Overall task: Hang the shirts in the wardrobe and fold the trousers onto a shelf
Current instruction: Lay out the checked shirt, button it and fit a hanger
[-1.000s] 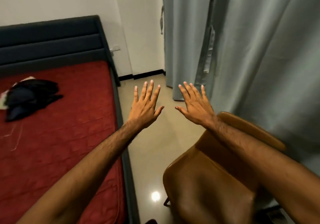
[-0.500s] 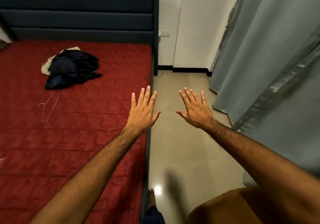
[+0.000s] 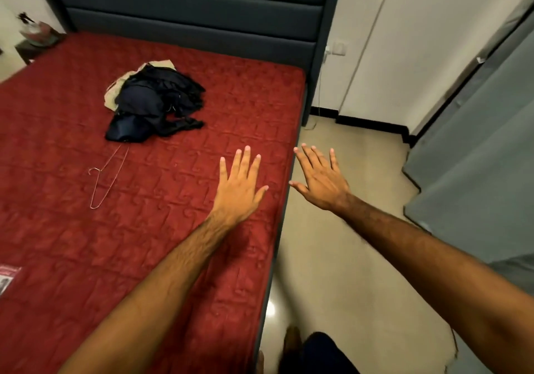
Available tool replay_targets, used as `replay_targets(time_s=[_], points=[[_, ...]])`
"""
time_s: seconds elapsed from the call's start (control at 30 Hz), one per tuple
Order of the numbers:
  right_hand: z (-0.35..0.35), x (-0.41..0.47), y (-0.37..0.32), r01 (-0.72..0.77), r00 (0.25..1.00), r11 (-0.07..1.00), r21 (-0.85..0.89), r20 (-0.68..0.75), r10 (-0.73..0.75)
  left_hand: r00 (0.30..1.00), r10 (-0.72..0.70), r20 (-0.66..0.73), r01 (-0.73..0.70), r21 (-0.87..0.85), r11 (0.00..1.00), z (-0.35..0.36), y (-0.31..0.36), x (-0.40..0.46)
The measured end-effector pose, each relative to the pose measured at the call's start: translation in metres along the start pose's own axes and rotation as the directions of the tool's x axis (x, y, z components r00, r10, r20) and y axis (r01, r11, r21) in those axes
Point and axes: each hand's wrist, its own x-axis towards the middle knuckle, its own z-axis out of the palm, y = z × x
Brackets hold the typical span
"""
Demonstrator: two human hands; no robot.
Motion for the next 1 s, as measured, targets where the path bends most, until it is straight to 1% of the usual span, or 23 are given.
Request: replay_targets(time_s=[0.17, 0.3, 0.37, 0.43, 0.57, 0.73, 0.87, 0.93, 1.0], points=[[0.018, 0.091, 0.044, 0.117, 0.993, 0.993, 0.018, -0.016, -0.117, 0.996, -0.089, 0.002, 0.089, 0.042, 0.995, 0.021, -0.008, 0.07], [0.019, 0.172, 0.076, 0.236, 0.972, 0.971, 0.027, -0.024, -0.235, 0.966, -0.257, 0.024, 0.256, 0.059, 0.965, 0.031, -0.016, 0.121], [0.014, 0.206, 0.088, 0.315, 0.949, 0.948, 0.034, -0.019, -0.315, 0.945, -0.323, 0.048, 0.32, 0.055, 0.946, 0.029, -0.017, 0.142], [0.01, 0.246, 0.099, 0.414, 0.91, 0.91, 0.017, -0.039, -0.414, 0.914, -0.405, 0.026, 0.402, 0.066, 0.913, 0.029, -0.02, 0.164], [0.009, 0.317, 0.105, 0.516, 0.857, 0.856, 0.027, -0.025, -0.515, 0.849, -0.528, 0.027, 0.526, 0.059, 0.849, 0.034, -0.031, 0.198], [0.022, 0.403, 0.097, 0.631, 0.776, 0.776, 0.01, -0.012, -0.631, 0.768, -0.639, 0.033, 0.636, 0.07, 0.768, 0.058, -0.06, 0.233], [0.038, 0.47, 0.077, 0.7, 0.714, 0.714, 0.026, 0.021, -0.7, 0.719, -0.694, 0.021, 0.691, 0.081, 0.718, 0.084, -0.095, 0.267], [0.049, 0.507, 0.066, 0.73, 0.682, 0.683, 0.013, 0.04, -0.73, 0.679, -0.733, 0.051, 0.73, 0.06, 0.681, 0.101, -0.119, 0.289], [0.059, 0.545, 0.057, 0.757, 0.651, 0.653, 0.011, 0.082, -0.755, 0.627, -0.771, 0.109, 0.773, 0.033, 0.634, 0.116, -0.143, 0.315]])
